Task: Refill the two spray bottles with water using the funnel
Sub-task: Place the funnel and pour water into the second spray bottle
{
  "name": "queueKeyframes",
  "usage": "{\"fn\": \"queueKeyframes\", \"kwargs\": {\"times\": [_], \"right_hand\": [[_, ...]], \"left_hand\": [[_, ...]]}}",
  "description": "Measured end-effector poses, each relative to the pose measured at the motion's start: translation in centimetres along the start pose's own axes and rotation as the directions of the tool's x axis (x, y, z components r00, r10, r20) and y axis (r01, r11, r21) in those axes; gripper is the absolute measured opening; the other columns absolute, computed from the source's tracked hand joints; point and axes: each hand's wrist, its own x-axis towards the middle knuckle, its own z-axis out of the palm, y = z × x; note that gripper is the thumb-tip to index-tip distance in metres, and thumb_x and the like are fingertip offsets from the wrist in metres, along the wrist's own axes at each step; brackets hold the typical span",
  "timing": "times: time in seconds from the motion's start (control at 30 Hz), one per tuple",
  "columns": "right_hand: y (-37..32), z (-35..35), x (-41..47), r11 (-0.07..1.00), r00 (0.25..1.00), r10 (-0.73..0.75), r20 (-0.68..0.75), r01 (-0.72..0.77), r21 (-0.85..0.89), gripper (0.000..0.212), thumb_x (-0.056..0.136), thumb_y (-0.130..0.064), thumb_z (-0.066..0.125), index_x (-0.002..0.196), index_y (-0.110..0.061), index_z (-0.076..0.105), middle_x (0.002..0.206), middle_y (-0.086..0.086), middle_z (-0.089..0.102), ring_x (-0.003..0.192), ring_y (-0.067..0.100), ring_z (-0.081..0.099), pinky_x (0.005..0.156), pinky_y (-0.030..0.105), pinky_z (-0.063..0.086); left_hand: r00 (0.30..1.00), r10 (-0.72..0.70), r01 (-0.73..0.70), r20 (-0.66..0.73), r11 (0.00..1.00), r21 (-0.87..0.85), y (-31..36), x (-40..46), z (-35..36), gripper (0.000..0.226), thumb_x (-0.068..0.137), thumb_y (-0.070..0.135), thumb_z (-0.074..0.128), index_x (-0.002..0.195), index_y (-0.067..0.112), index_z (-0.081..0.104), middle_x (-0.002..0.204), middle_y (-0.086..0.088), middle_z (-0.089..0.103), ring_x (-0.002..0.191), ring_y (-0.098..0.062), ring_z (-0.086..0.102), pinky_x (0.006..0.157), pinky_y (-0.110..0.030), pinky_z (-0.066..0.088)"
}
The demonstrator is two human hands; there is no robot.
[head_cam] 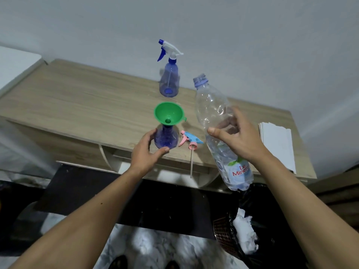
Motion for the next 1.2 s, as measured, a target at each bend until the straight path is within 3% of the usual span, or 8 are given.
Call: {"fn": "queueKeyframes", "kwargs": {"times": [0.1, 0.33, 0.63, 0.97, 1.2], "right_hand": [[0.0, 0.1, -0.2, 0.996, 1.000, 0.015, 0.001, -0.015, -0.087, 0.060, 0.074, -0.067, 0.083, 0.120, -0.042, 0.054, 0.094, -0.005, 0.075, 0.081, 0.014, 0.073, 0.074, 0.028, 0.055], [-1.2, 0.3, -1.1, 0.950, 0.998, 0.059, -0.001, -0.056, -0.306, 0.064, 0.076, -0.074, 0.078, 0.122, -0.038, 0.050, 0.092, -0.012, 0.068, 0.086, 0.017, 0.070, 0.088, 0.047, 0.058], [-2.9, -0.1, -3.1, 0.841, 0.995, 0.102, 0.002, -0.085, -0.534, 0.076, 0.076, -0.081, 0.072, 0.132, -0.037, 0.047, 0.101, -0.007, 0.072, 0.091, 0.024, 0.068, 0.083, 0.041, 0.057], [-4.0, 0.9, -4.1, 0.784, 0.992, 0.125, 0.001, -0.098, -0.612, 0.076, 0.075, -0.079, 0.073, 0.133, -0.039, 0.047, 0.103, -0.005, 0.071, 0.096, 0.026, 0.065, 0.078, 0.037, 0.051], [-4.3, 1.3, -4.3, 0.758, 0.990, 0.136, -0.023, -0.119, -0.642, 0.077, 0.073, -0.082, 0.072, 0.134, -0.042, 0.047, 0.101, -0.007, 0.071, 0.096, 0.025, 0.066, 0.079, 0.038, 0.054]], "left_hand": [[1.000, 0.009, -0.009, 0.004, 1.000, 0.003, -0.1, 0.0, -0.1, 0.088, 0.070, 0.054, 0.089, 0.147, 0.029, 0.055, 0.140, 0.012, 0.067, 0.128, -0.003, 0.062, 0.112, -0.040, 0.051], [0.998, 0.032, -0.032, 0.047, 0.999, -0.004, -0.2, 0.1, -0.7, 0.088, 0.072, 0.054, 0.088, 0.148, 0.027, 0.054, 0.140, 0.008, 0.068, 0.128, -0.007, 0.063, 0.112, -0.042, 0.051], [0.989, 0.050, -0.042, 0.136, 0.997, -0.060, -0.3, 0.5, -1.3, 0.090, 0.067, 0.052, 0.088, 0.147, 0.025, 0.055, 0.139, 0.006, 0.068, 0.127, -0.008, 0.064, 0.114, -0.043, 0.050], [0.974, 0.052, -0.050, 0.221, 0.999, -0.015, -0.7, 1.4, -2.4, 0.086, 0.075, 0.037, 0.094, 0.150, 0.021, 0.054, 0.144, 0.003, 0.066, 0.130, -0.009, 0.063, 0.117, -0.041, 0.048], [0.964, 0.050, -0.039, 0.262, 0.998, -0.048, -1.0, 1.8, -2.7, 0.099, 0.065, 0.057, 0.087, 0.151, 0.023, 0.053, 0.145, 0.004, 0.065, 0.131, -0.010, 0.062, 0.117, -0.043, 0.048]]}}
